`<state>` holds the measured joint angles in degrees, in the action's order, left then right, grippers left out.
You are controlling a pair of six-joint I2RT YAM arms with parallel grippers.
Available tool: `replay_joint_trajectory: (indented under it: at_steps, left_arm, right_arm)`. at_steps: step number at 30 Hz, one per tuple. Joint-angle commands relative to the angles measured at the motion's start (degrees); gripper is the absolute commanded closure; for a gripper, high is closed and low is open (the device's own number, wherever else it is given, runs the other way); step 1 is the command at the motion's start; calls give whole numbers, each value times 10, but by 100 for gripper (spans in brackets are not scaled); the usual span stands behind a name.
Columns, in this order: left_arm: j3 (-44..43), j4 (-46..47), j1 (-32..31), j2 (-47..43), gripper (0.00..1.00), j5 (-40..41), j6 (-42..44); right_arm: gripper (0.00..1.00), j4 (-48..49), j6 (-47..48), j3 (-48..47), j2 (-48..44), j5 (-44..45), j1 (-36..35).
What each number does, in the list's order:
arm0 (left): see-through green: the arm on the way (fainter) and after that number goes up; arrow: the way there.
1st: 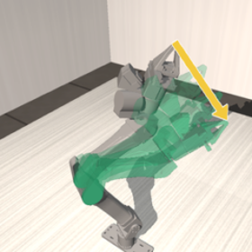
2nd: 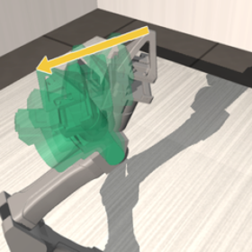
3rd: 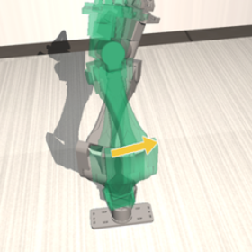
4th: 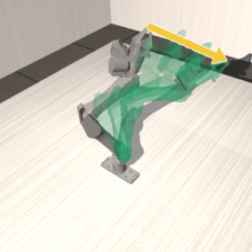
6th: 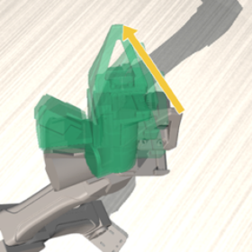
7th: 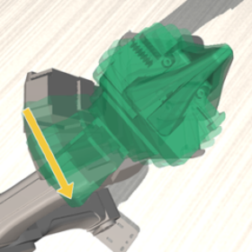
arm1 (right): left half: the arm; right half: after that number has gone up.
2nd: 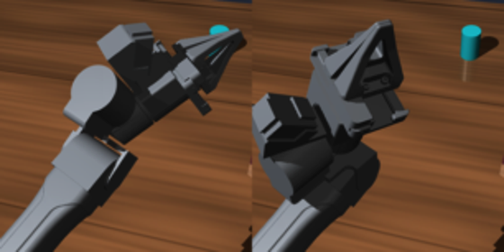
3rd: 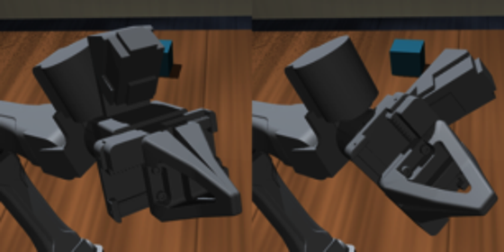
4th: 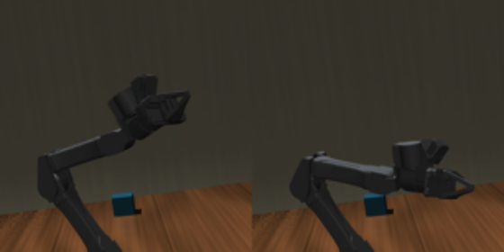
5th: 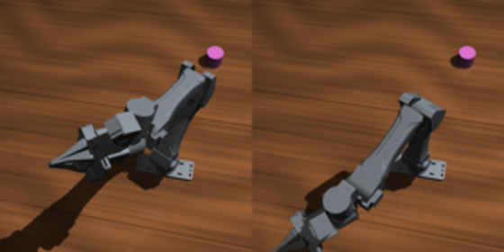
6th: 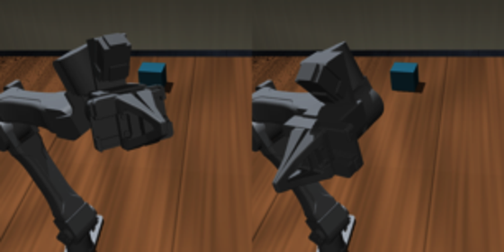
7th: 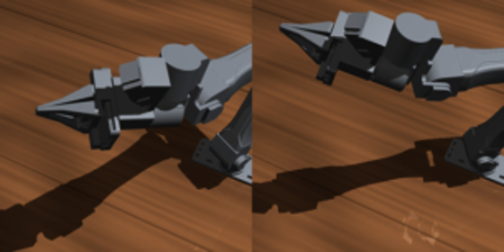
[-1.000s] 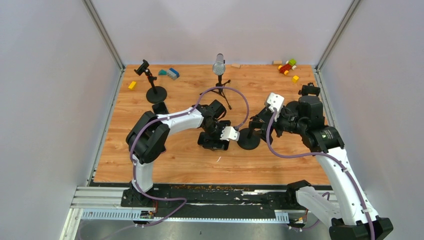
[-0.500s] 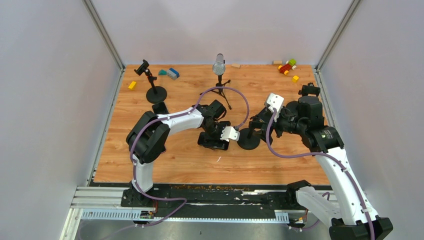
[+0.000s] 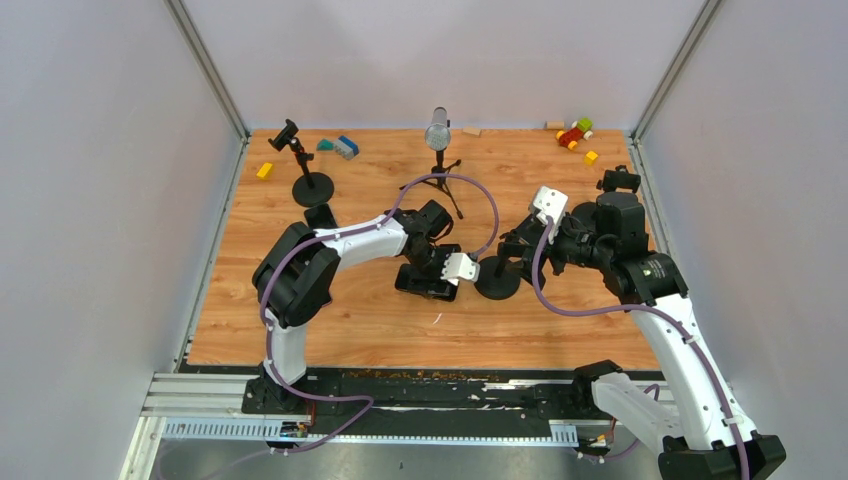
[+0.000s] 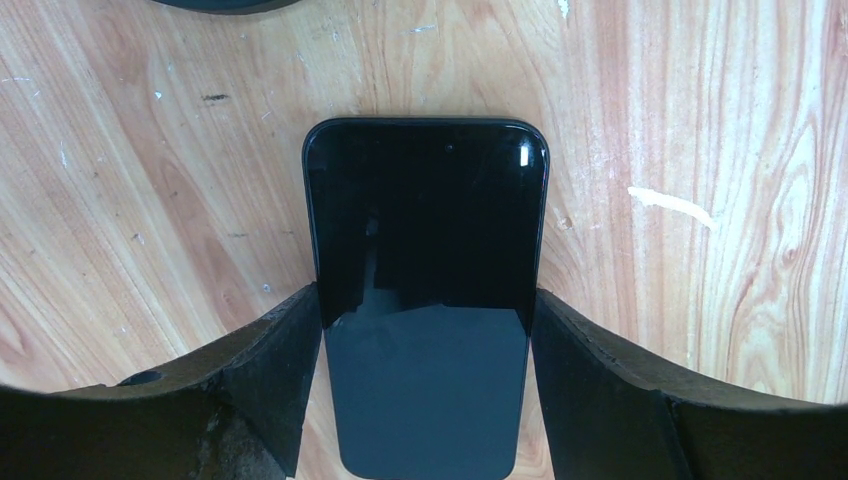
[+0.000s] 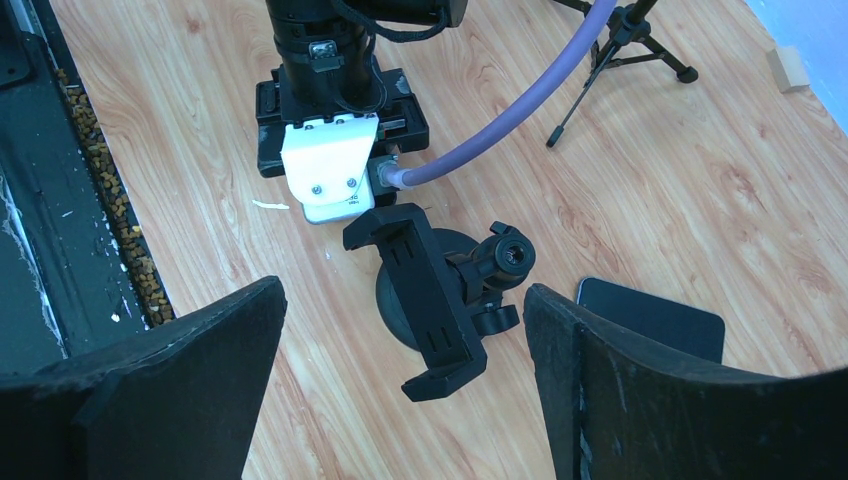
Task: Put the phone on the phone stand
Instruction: Pick up the phone at the center of the board.
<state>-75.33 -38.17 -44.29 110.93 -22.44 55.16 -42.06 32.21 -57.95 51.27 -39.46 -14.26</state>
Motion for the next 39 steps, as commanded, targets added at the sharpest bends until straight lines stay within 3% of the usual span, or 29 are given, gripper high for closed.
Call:
replay_joint_trajectory:
  at_steps: [1,22,39]
  left_arm:
    - [16,13,-3,-13,48,11,-18]
    - [88,124,-1,-153,99,75,-129]
    - [145,213,4,-306,100,150,-222]
  right_arm:
    - [10,25,-9,-4,-1,-5,2]
    - [10,78,-64,-79,78,-12,-17]
    - [18,155,-182,-156,153,51,-38]
